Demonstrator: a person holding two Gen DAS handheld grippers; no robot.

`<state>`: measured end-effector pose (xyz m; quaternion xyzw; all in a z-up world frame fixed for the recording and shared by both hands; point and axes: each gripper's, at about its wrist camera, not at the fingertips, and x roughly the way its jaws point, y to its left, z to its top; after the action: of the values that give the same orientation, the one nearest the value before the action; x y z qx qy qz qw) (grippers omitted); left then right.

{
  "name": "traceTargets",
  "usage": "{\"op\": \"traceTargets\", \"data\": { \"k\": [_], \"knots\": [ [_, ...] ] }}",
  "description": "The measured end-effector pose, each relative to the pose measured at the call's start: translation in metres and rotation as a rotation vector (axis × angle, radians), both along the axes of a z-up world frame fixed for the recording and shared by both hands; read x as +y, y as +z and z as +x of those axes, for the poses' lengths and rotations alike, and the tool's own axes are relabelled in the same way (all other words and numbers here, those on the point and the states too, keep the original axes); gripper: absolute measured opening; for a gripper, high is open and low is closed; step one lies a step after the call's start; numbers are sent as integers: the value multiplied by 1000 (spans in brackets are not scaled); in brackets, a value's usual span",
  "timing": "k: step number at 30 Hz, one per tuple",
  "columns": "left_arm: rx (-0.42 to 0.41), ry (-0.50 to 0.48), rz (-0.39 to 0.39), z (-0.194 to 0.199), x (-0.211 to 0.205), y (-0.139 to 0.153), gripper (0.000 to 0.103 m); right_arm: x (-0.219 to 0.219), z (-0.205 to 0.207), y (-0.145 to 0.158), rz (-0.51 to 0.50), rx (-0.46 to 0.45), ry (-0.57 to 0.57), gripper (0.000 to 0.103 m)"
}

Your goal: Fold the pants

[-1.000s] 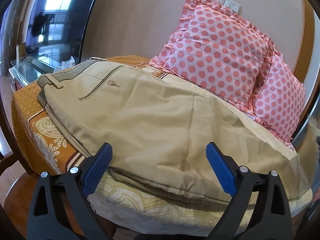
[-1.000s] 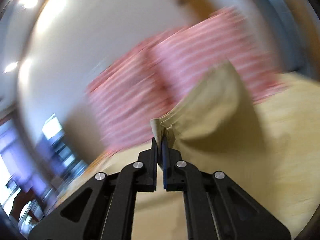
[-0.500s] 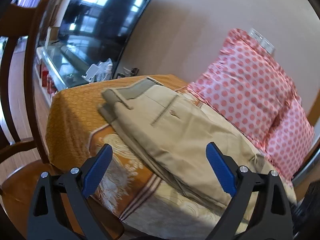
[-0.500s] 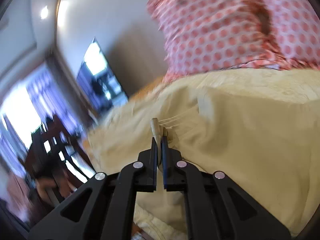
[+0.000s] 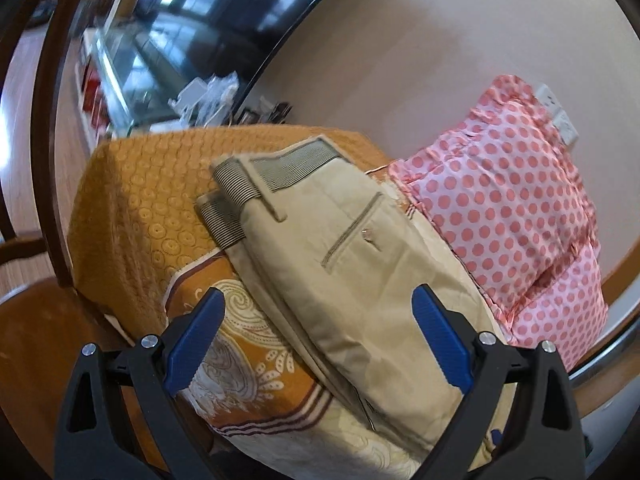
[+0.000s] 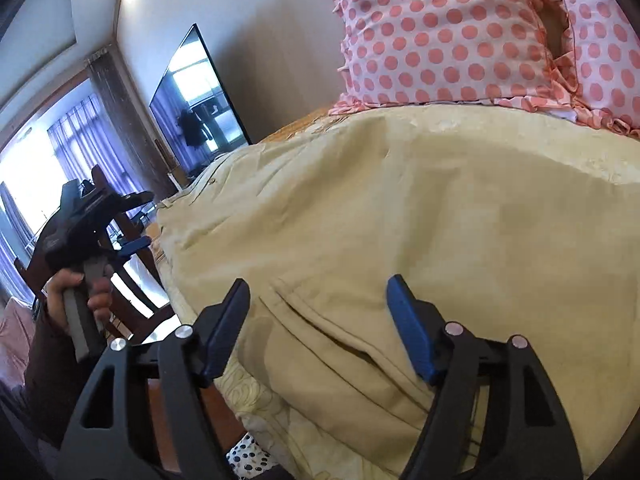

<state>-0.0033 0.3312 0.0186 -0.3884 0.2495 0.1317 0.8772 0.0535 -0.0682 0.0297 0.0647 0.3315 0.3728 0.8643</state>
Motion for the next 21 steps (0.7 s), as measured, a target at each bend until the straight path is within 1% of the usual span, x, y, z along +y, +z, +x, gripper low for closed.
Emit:
{"op": "traceTargets", "data": {
  "k": [2,7,8,10,11,12,13,14,15,17,19,20,21],
  "knots": [
    [9,7,1,4,3,1,96,-4,1,1,16,6,7,71],
    [26,10,-24,16,11,1,96,-4,-6,1,14,-12,15,73],
    [29,14,-35,18,12,1,96,2,6,-4,12,-14,18,73],
    [29,18,-62,21,13,1,95,6,11,-5,13,-19,23,75],
    [20,8,-85,21,13,0,93,6,11,-5,14,-23,25,75],
    [7,-16,-137,23,12,-3,82,5,10,-5,15,-27,26,76],
    [-3,-23,-168,23,11,-6,80,5,10,-5,16,-31,27,76],
    [-18,-24,-185,23,10,-7,77,6,10,-5,16,-33,29,77],
    [-16,-31,-195,23,8,-8,69,6,12,-5,15,-36,31,78],
    [-22,-51,-223,25,5,-10,69,7,11,-5,13,-43,33,78],
    [-31,-47,-225,24,5,-9,69,7,11,-5,15,-46,35,78],
    [-31,-39,-224,25,7,-8,69,7,11,-6,16,-48,36,78],
    [-26,-5,-223,25,11,-8,66,7,11,-6,17,-49,36,78]
  ]
}}
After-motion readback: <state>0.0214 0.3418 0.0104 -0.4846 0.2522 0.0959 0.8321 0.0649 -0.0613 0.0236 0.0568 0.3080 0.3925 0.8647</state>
